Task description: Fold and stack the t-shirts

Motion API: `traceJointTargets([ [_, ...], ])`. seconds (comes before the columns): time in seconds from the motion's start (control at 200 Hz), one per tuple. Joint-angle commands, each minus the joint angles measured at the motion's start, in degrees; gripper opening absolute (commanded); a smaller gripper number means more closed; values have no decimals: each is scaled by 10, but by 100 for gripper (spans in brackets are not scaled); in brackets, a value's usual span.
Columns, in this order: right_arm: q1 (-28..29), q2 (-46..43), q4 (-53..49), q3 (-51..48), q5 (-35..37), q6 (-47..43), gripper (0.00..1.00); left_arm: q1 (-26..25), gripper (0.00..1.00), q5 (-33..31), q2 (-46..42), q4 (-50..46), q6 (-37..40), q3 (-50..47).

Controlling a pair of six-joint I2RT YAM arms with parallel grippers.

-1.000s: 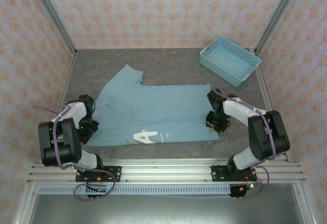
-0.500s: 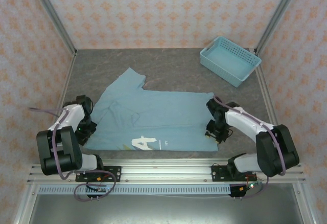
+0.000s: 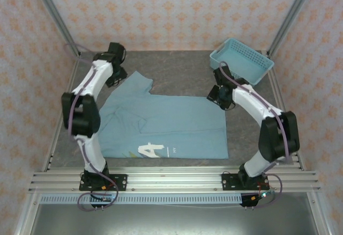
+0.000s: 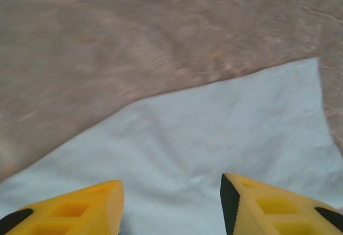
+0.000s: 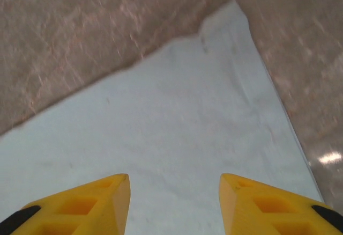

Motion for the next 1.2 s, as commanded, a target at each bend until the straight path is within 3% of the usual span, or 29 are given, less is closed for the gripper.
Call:
traceJointTargets([
  [0.0,-10,41,22,50,30,-40,47,-1,53,-13,90,-20,71,109],
  [0.105,-16,70,22,72,25,-49,48,-5,54,-31,174,-20,117,213],
  [0.39,-20,79,20,80,9,-43,48,-20,65,-53,307,15,162,356],
  [0.891,-23,74,35,44,-22,-28,48,-55,69,-90,384,-17,173,403],
  [0.966,-23,75,38,42,-23,-28,48,-53,66,-89,401,-49,169,438],
  [1.071,-23,75,40,44,-21,-25,48,-43,53,-55,427,-106,141,485],
  [1.196,-24,78,43,46,-12,-17,48,-43,51,-27,436,-135,126,479],
])
